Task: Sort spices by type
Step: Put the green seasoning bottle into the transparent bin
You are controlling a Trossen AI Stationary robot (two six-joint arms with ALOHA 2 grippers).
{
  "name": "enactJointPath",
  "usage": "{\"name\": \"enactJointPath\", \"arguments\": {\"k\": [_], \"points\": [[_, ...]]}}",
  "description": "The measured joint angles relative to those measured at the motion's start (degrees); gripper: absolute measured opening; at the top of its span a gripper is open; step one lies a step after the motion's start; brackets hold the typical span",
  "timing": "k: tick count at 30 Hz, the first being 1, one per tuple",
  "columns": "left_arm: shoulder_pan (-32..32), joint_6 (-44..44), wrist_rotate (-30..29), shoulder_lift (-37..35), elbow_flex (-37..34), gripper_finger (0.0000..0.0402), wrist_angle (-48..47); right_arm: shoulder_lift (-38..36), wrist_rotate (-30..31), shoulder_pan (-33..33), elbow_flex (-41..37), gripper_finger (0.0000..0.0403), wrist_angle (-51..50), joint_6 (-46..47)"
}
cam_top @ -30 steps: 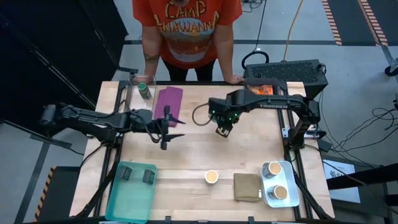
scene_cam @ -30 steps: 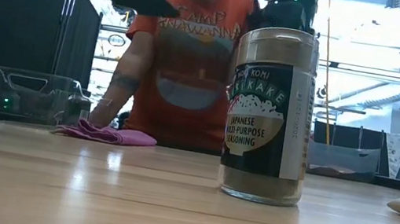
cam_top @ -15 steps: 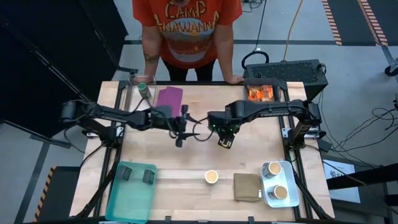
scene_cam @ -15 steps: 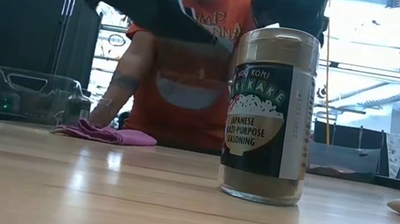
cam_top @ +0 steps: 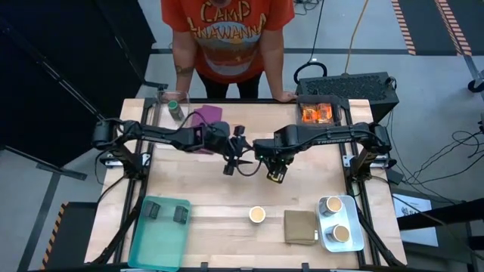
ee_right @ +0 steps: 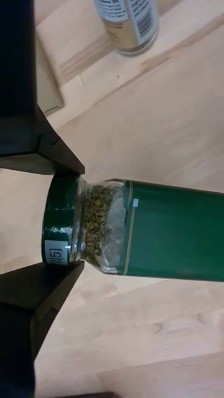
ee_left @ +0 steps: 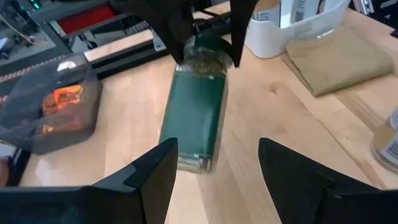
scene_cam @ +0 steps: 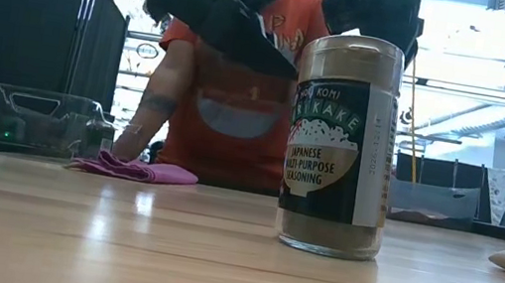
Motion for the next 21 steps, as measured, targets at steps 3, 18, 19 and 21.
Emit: {"name": "enactJointPath", "arguments": {"k": [3,18,19,21], "points": [[0.5,-0.3,-0.1,-0.1,0.0,0.0231,0.4,0.0,0.1,0.2,0.0,0.0173,0.0,0.0],[0.7,-0.5,-6.8,-0.1,0.0,0.024,-3.4,0.0,0.8,0.9,0.0,0.0173,1.1,-1.1],[0.7,-0.5,-6.8,-0.1,0.0,0.024,-3.4,0.0,1.5,1.2,0.0,0.0173,0.5,-0.8],[0.7,-0.6,-6.9,-0.1,0.0,0.024,-3.5,0.0,2.9,1.7,0.0,0.0173,-1.1,-0.2]]}}
